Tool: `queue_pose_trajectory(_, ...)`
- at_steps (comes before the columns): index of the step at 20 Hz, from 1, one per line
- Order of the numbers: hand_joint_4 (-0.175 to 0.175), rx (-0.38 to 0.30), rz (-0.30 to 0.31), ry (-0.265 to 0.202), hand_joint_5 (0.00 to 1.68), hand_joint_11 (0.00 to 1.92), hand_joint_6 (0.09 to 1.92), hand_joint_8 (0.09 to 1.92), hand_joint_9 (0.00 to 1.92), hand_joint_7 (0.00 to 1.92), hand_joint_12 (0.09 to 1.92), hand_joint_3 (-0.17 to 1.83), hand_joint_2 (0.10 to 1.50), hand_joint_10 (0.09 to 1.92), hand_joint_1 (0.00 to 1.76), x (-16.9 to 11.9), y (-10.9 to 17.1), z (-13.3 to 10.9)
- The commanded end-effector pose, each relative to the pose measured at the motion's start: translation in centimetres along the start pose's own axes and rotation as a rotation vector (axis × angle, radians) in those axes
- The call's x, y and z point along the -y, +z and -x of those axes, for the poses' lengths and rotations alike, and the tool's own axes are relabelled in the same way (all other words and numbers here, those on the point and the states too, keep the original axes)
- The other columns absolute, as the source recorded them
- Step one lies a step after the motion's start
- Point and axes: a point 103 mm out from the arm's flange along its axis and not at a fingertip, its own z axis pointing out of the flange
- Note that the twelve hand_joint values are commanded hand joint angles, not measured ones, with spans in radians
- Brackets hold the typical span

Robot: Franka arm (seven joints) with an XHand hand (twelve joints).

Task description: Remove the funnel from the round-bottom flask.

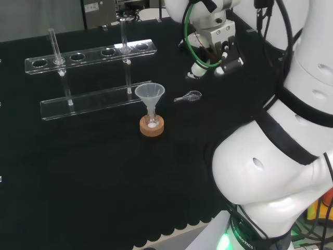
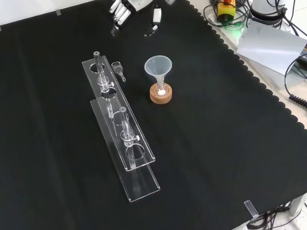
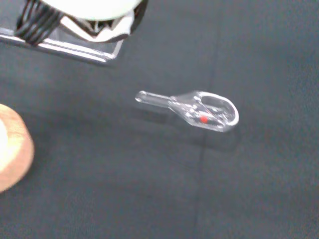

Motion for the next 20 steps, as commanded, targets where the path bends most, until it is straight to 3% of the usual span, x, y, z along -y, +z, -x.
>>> queue_pose_trajectory(1,-0.018,0.023,-0.024,-0.19,0.4,0.44,0.09,0.67,0.62,0.42,1.34,0.72,0.6,0.59,0.84,1.9,-2.9,-5.4)
queue_pose_trajectory(8,-0.01,0.004,-0.077,-0.291,0.35,0.41,0.09,0.66,0.53,0.32,1.4,0.72,0.57,0.59,0.73,1.7,-3.1,-7.7)
queue_pose_trajectory(12,-0.003,-0.005,-0.116,-0.311,0.32,0.42,0.09,0.69,0.46,0.25,1.42,0.62,0.58,0.64,0.62,1.3,-2.9,-8.1)
queue_pose_trajectory(14,0.005,-0.028,-0.188,-0.336,0.26,0.41,0.09,0.69,0.35,0.15,1.44,0.57,0.59,0.69,0.59,0.9,-2.8,-8.2)
queue_pose_trajectory(16,0.014,-0.034,-0.236,-0.346,0.14,0.34,0.09,0.58,0.2,0.05,1.49,0.52,0.59,0.74,0.55,0.5,-2.8,-8.4)
queue_pose_trajectory(20,0.023,0.002,-0.235,-0.356,0.07,0.26,0.09,0.41,0.07,0.0,1.53,0.45,0.6,0.8,0.53,-0.1,-2.8,-8.9)
